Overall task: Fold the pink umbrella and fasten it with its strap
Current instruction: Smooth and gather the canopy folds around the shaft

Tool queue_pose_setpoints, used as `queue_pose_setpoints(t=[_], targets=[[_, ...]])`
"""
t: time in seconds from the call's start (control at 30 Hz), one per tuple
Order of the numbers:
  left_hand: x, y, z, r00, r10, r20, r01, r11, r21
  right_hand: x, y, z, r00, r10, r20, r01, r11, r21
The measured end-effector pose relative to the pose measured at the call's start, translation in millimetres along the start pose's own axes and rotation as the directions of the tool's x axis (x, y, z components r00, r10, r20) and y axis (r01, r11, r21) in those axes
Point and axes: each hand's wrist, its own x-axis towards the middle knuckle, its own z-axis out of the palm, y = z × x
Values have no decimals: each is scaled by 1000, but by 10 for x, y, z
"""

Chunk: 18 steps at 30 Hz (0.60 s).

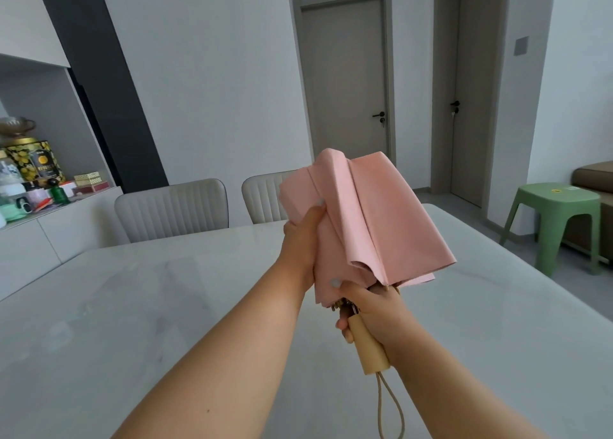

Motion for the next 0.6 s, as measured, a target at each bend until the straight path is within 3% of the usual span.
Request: queue_pose_setpoints(t=[0.27,0.37,0.47,0.6], targets=[[63,-32,-50,998,30,64,-20,989,-147,21,-9,-47,999,-27,27,26,999,21],[26,11,-35,996,31,88,-19,991,-135,14,26,-43,999,17,40,-20,996,90],[27,12,-31,994,28,107,-15,992,-121,-10,-7,-35,989,9,150,-44,973,227],[19,-8,-37,995,19,98,-8,994,-111,-13,-38,-75,990,-40,138,12,980,199]])
